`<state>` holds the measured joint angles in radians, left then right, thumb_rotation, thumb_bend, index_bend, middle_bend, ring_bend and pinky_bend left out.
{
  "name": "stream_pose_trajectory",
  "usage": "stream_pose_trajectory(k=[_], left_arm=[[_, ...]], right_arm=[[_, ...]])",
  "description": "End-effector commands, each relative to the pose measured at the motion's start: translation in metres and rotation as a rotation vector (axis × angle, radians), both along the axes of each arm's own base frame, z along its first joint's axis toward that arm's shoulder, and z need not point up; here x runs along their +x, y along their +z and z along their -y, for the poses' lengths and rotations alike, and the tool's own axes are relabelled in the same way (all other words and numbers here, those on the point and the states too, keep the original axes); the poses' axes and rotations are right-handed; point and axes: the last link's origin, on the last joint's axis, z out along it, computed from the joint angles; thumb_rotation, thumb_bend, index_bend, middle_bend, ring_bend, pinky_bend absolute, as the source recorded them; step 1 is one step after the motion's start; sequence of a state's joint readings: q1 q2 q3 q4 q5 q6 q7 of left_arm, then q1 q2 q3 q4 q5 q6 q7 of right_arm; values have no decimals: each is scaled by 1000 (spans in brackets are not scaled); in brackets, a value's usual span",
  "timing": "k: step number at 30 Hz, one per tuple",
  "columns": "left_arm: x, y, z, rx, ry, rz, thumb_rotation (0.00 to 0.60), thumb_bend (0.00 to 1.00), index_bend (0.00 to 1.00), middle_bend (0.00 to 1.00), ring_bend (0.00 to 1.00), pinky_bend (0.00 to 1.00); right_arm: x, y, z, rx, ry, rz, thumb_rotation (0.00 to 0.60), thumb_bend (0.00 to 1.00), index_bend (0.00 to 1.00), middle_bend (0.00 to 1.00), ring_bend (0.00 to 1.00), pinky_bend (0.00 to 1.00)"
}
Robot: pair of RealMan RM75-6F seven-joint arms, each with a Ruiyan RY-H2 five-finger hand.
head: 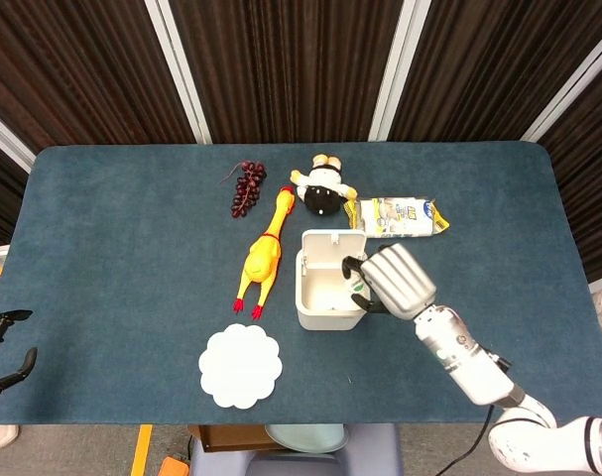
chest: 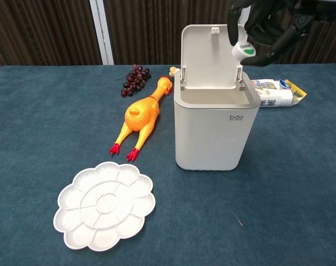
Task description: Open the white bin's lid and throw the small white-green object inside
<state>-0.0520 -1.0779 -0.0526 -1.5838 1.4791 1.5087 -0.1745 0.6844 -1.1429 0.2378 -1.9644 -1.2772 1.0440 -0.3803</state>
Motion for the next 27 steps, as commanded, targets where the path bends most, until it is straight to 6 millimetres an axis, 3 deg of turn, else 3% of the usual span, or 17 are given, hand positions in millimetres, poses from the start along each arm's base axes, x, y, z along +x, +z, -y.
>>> stream_pose_trajectory(k=[1, 6, 12, 15, 17, 20, 24, 27], left_arm=[[-1, 1, 0, 2, 2, 3, 600, 412, 269, 301, 319, 425], [-1, 2, 1, 4, 6, 9, 600, 412, 269, 301, 320, 425], [0, 2, 1, 5, 3, 4, 600, 412, 269, 301, 321, 425], [0, 1, 1, 2, 3, 2, 600, 412, 269, 301, 321, 426], [0, 2, 2, 6, 2, -1, 600, 412, 269, 301, 321, 426], [2, 2, 3, 17, -7, -8, 600, 412, 269, 302, 321, 426], [5, 1, 5, 20, -21, -18, 600, 411, 270, 302, 320, 425], [6, -1, 6, 13, -22, -24, 600, 413, 270, 303, 320, 426]], right_arm=[[2, -6, 5, -9, -3, -8, 600, 376, 610, 908, 850, 766], [-3, -11, 4, -4, -24, 2, 600, 231, 377, 909, 850, 766], [-15, -2, 0, -34, -36, 33, 600, 195, 220, 908, 849, 766], [-28, 12, -10, -87, -46, 71, 600, 192, 235, 909, 827, 764], [-39, 24, -22, -146, -52, 109, 600, 192, 307, 905, 802, 754], [-66, 46, -50, -251, -74, 183, 600, 192, 429, 794, 715, 743], [-108, 67, -86, -322, -123, 216, 600, 192, 450, 649, 586, 738], [-146, 74, -106, -348, -212, 183, 600, 192, 385, 570, 530, 684]])
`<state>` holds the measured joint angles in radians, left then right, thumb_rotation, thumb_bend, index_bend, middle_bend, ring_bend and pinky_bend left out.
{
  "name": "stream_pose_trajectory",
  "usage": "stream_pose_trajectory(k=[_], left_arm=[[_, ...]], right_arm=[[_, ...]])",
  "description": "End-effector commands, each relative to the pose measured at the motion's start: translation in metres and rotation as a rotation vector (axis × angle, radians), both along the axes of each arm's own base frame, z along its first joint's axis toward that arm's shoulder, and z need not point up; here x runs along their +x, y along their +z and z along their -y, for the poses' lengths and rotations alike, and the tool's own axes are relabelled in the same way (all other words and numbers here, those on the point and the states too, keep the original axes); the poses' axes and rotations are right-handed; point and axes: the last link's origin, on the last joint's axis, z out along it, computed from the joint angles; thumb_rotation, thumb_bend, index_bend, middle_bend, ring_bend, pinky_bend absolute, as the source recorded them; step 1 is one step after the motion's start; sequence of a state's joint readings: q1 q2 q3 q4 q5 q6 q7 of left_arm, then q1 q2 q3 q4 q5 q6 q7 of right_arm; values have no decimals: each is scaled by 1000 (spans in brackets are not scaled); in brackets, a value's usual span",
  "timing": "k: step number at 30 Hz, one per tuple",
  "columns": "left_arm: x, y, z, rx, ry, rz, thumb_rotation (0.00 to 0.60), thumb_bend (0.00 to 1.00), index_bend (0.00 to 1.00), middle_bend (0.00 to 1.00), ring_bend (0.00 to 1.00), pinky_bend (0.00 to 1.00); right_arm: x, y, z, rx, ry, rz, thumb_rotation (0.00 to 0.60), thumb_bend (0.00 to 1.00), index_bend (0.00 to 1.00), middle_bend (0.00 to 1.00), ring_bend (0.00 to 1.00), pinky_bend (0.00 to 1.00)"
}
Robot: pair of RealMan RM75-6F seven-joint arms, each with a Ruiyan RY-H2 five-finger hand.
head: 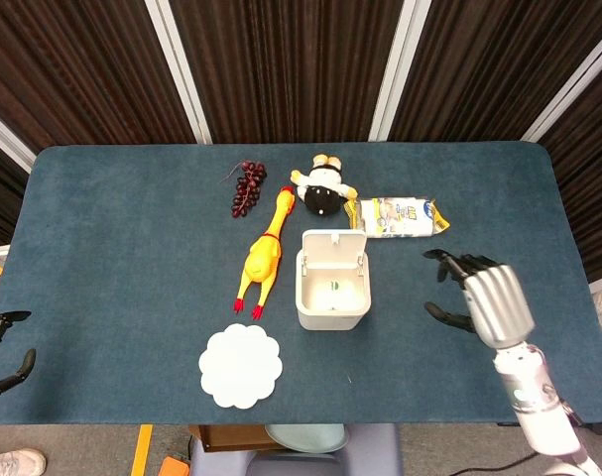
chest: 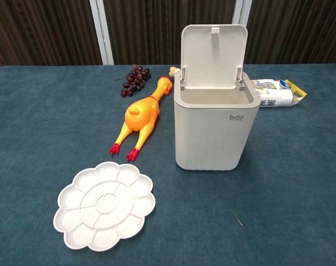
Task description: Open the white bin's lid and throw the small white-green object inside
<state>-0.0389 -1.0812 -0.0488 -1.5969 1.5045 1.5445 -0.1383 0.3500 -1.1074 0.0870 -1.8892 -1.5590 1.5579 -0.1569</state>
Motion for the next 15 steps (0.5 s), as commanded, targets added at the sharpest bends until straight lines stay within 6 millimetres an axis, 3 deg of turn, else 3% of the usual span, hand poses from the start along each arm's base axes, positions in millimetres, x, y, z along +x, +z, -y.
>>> stream_pose_trajectory(k=[1, 5, 8, 11, 15], left_arm=[[1, -1, 1, -3, 0, -2, 600, 413, 270, 303, 320, 426], [2, -1, -1, 4, -5, -8, 600, 412, 271, 303, 320, 426], [2, -1, -2, 6, -2, -9, 600, 412, 272, 303, 321, 425], [1, 0, -2, 10, -1, -9, 600, 412, 273, 303, 320, 425], [1, 2, -1, 22, -8, -3, 600, 411, 275, 303, 320, 426]], right_arm=[[-62, 16, -42, -22, -122, -10, 600, 192, 364, 532, 493, 645], [-100, 16, -56, -27, -232, 35, 600, 191, 302, 351, 270, 405], [-116, 14, -62, -45, -282, 13, 600, 191, 204, 220, 136, 235], [-123, 4, -60, -56, -330, -29, 600, 192, 99, 106, 38, 193], [-122, -4, -53, -25, -333, -48, 600, 192, 20, 30, 0, 183]])
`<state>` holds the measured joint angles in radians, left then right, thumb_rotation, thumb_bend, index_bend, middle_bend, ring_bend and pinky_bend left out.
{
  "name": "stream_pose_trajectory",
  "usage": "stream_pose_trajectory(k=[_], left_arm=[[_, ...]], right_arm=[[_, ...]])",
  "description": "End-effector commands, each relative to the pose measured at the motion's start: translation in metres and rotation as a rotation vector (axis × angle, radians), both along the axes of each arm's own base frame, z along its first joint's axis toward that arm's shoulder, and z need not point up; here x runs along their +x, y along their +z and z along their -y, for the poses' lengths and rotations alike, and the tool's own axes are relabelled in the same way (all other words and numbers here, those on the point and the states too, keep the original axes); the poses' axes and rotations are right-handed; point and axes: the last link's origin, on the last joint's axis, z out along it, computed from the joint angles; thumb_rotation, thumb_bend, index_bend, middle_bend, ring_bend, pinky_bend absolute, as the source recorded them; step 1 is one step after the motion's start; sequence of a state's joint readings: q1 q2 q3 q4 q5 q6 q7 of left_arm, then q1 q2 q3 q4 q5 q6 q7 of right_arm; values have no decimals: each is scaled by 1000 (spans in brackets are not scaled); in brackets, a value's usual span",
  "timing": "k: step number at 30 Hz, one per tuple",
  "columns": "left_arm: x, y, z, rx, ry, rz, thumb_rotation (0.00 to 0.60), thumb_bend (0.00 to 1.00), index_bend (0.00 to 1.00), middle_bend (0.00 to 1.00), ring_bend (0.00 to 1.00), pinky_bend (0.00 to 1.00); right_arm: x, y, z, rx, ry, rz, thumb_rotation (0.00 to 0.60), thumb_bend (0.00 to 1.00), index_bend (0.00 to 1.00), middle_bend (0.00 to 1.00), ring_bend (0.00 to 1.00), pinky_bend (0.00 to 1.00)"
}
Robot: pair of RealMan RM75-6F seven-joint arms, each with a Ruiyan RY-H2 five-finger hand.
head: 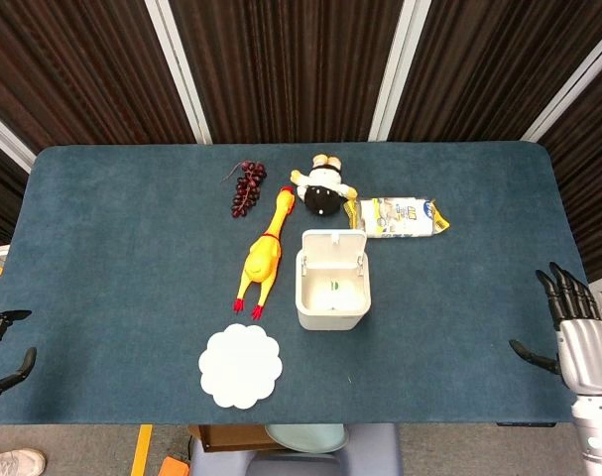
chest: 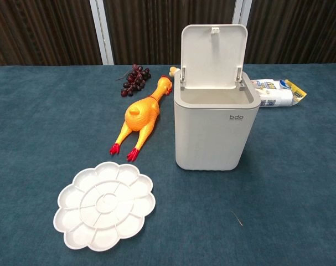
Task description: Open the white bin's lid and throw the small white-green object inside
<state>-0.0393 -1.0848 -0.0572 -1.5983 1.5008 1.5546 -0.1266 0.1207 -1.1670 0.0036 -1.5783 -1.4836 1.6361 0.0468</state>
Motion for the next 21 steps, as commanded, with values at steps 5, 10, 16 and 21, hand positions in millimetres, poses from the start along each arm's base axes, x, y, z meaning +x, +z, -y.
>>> stream_pose_trajectory(k=[5, 10, 16, 21], left_arm=[[1, -1, 1, -1, -10, -2, 600, 412, 275, 302, 320, 426], [3, -4, 1, -14, -18, -10, 600, 413, 275, 302, 320, 425], [3, -4, 1, -12, -24, -12, 600, 413, 275, 302, 321, 426], [2, -6, 0, -18, -19, -11, 600, 412, 275, 302, 321, 426]], right_arm=[[-3, -14, 8, 54, -35, -27, 600, 191, 1, 22, 0, 186], [-2, -16, 10, 64, -18, -19, 600, 192, 0, 22, 0, 189], [-2, -16, 10, 56, -7, -14, 600, 191, 0, 23, 0, 189], [-2, -18, 10, 87, -3, 3, 600, 191, 0, 23, 0, 189]])
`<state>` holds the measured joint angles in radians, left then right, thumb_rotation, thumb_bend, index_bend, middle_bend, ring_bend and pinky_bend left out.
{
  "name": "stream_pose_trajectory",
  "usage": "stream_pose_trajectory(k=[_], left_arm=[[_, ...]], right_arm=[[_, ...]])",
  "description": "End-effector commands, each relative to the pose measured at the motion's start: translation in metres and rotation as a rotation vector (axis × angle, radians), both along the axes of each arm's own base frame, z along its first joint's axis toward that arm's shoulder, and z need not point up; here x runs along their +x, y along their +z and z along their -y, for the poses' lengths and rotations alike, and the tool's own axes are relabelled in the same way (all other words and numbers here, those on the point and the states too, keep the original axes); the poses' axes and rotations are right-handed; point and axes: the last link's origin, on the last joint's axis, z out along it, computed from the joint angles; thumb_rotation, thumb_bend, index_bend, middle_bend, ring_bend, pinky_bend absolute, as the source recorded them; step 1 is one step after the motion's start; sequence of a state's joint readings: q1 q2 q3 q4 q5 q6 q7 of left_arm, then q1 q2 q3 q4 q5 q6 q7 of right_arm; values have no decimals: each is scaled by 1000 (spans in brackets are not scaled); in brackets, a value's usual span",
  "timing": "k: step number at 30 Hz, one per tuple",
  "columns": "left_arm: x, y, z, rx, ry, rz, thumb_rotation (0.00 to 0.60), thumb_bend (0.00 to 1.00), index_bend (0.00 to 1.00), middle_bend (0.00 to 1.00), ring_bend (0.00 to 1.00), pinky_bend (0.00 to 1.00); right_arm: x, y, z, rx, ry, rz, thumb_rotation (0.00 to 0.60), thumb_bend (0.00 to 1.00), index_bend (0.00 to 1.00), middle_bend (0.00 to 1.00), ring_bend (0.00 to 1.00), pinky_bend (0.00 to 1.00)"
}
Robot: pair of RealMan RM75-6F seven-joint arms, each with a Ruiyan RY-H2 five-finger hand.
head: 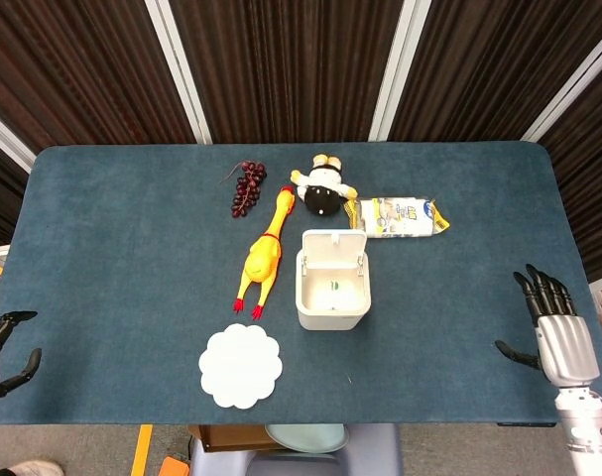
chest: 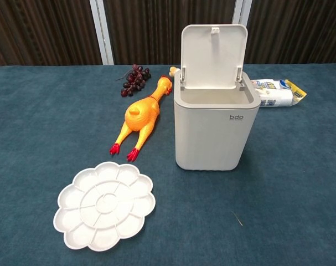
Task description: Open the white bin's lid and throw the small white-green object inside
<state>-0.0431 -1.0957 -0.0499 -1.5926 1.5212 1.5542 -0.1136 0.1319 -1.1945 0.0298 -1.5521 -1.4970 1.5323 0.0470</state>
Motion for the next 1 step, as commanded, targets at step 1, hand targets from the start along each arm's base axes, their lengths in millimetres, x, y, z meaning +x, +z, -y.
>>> stream_pose_trajectory(k=[1], left_arm=[[0, 0, 0, -4, -2, -2, 600, 412, 275, 302, 320, 426]], right_arm=[[0, -1, 0, 12, 4, 4, 600, 192, 0, 23, 0, 189]])
